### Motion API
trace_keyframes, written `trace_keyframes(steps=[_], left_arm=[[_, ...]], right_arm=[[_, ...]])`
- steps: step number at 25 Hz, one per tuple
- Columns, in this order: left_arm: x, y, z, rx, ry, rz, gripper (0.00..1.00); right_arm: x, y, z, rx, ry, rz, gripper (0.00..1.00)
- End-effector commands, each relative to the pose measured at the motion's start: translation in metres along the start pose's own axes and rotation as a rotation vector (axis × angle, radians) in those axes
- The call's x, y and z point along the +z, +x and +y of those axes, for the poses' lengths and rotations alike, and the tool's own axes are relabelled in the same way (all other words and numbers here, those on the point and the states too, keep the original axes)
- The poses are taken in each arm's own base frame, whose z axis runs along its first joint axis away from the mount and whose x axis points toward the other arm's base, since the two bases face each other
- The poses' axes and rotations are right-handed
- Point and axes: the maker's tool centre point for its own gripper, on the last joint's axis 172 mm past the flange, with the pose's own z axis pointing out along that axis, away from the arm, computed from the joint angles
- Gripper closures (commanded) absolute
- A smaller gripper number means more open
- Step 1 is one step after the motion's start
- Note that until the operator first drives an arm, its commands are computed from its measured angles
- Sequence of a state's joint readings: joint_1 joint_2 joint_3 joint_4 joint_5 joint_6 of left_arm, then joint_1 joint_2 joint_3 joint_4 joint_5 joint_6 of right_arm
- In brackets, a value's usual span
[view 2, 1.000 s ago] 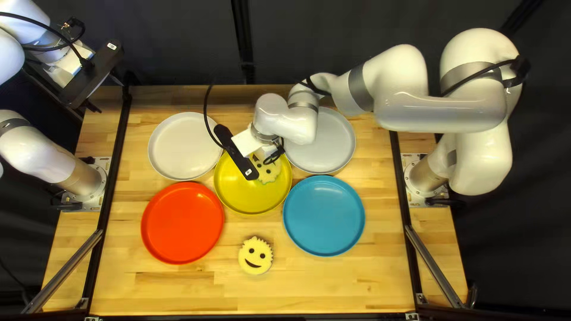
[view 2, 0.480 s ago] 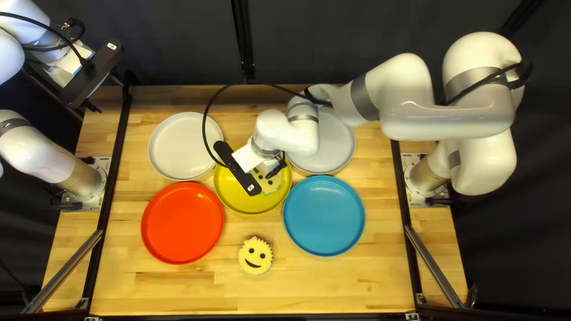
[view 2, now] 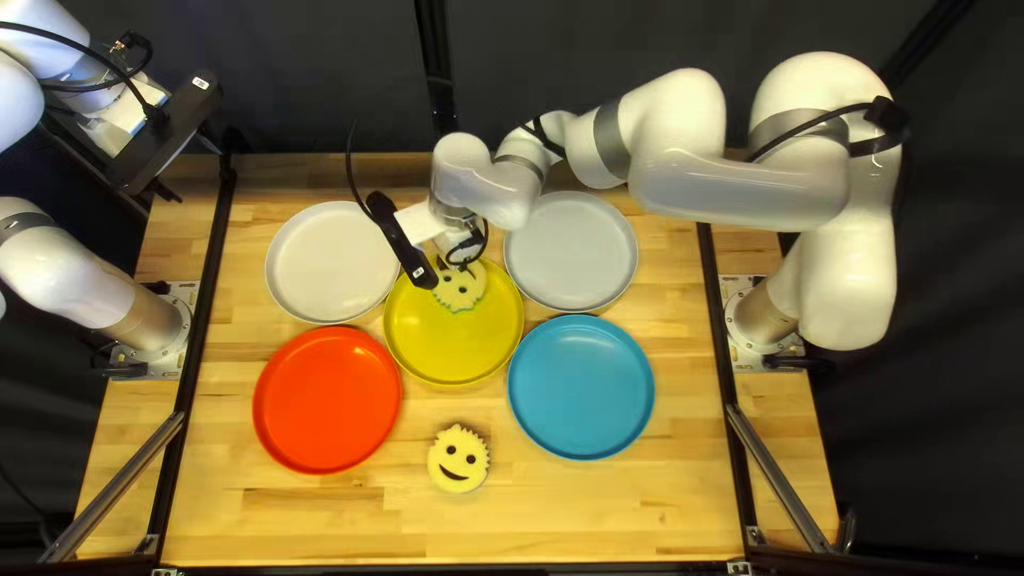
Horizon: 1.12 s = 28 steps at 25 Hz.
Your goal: Pick up sponge and scrub the plate
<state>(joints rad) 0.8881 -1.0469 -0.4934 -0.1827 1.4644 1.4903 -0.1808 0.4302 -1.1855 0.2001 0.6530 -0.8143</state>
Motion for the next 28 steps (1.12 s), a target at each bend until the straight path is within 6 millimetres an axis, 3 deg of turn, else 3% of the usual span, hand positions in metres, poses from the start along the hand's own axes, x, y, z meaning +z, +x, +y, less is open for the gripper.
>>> trace_keyframes(steps=[1, 6, 10, 18, 23, 28], left_arm=[[0.0, 0.0, 0.0, 0.0, 0.0, 0.0, 0.0], [0.0, 0.0, 0.0, 0.0, 0.0, 0.0, 0.0], [0.0, 0.0, 0.0, 0.0, 0.0, 0.0, 0.0], [0.0, 0.0, 0.0, 0.0, 0.0, 0.0, 0.0], [0.0, 0.0, 0.0, 0.0, 0.0, 0.0, 0.0], [0.0, 0.0, 0.0, 0.0, 0.0, 0.0, 0.0]], right_arm=[[0.0, 0.018, -0.032, 0.001, 0.005, -0.02, 1.0], [0.002, 0.037, -0.054, -0.008, 0.012, -0.041, 1.0], [0.005, 0.042, -0.048, 0.003, 0.036, -0.04, 1.0], [0.004, 0.018, 0.003, 0.103, 0.052, -0.034, 1.0], [-0.019, -0.002, 0.011, 0.157, 0.045, 0.008, 1.0], [-0.037, -0.042, 0.057, 0.242, 0.038, 0.04, 1.0]])
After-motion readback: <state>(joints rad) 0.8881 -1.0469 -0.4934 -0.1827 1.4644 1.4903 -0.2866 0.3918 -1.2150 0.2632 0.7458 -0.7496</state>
